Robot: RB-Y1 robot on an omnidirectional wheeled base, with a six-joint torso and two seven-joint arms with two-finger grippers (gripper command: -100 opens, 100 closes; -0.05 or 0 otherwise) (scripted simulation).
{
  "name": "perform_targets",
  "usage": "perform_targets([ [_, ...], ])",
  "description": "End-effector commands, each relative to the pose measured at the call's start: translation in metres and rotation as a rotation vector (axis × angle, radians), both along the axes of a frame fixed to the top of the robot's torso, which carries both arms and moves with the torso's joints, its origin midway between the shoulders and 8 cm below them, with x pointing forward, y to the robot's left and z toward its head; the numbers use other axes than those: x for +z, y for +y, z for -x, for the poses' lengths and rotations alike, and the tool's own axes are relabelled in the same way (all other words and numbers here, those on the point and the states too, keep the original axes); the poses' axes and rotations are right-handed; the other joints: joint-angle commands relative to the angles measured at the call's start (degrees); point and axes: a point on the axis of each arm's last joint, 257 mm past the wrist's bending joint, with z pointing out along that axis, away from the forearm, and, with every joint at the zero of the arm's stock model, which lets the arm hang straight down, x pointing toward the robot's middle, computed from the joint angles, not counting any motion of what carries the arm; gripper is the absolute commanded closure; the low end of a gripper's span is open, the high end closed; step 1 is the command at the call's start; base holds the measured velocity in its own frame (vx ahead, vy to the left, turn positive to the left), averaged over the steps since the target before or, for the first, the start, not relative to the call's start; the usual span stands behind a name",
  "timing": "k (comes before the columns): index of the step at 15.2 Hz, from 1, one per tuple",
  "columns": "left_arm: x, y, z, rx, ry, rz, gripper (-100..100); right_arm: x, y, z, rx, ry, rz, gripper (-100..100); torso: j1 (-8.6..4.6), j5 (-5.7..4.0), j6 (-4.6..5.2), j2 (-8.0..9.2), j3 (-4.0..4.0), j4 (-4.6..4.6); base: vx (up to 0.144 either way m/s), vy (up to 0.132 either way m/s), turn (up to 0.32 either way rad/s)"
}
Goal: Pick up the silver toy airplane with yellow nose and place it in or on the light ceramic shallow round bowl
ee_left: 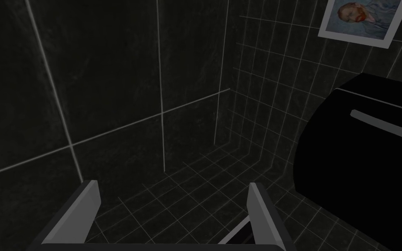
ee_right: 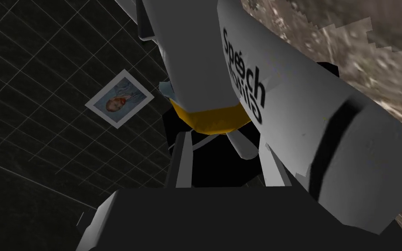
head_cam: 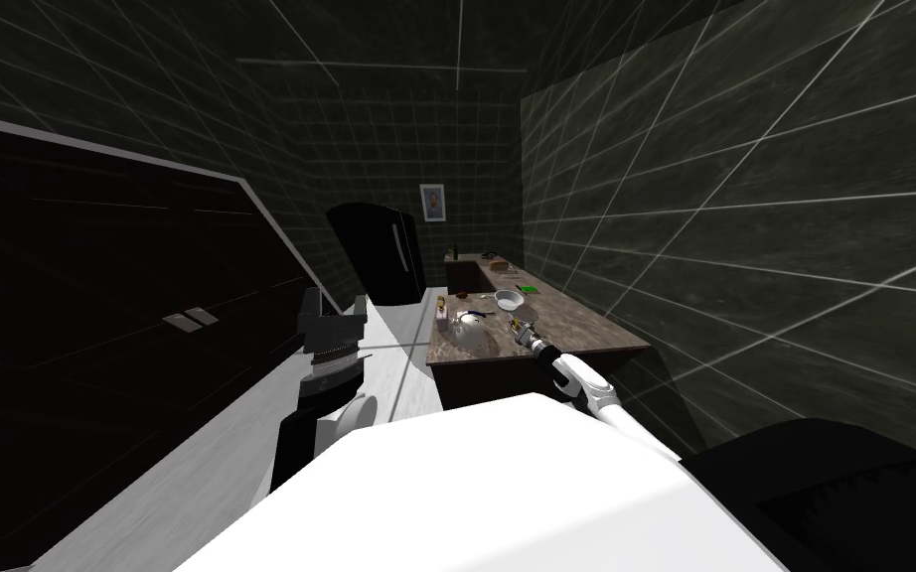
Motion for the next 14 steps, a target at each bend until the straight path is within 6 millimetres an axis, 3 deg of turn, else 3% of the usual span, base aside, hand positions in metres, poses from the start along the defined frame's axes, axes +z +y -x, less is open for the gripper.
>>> perform_targets([
  [1, 0.000, 0.000, 0.000, 0.000, 0.000, 0.000, 0, 0.000, 0.000, 0.000, 0.000, 0.000, 0.000, 100, 0.00, 0.00, 0.00, 0.00, 0.00, 0.00, 0.000, 0.000, 0.000],
  [8, 0.000, 0.000, 0.000, 0.000, 0.000, 0.000, 0, 0.011, -0.011, -0.021, 0.004, -0.009, 0.002, 100, -0.26, -0.05, -0.09, 0.11, 0.07, 0.04, -0.037, -0.050, 0.146],
  [14, 0.000, 0.000, 0.000, 0.000, 0.000, 0.000, 0, 0.021, -0.037, -0.036, -0.024, -0.005, 0.003, 100, 0.20, 0.06, -0.21, 0.11, 0.13, 0.17, -0.044, 0.040, 0.265],
])
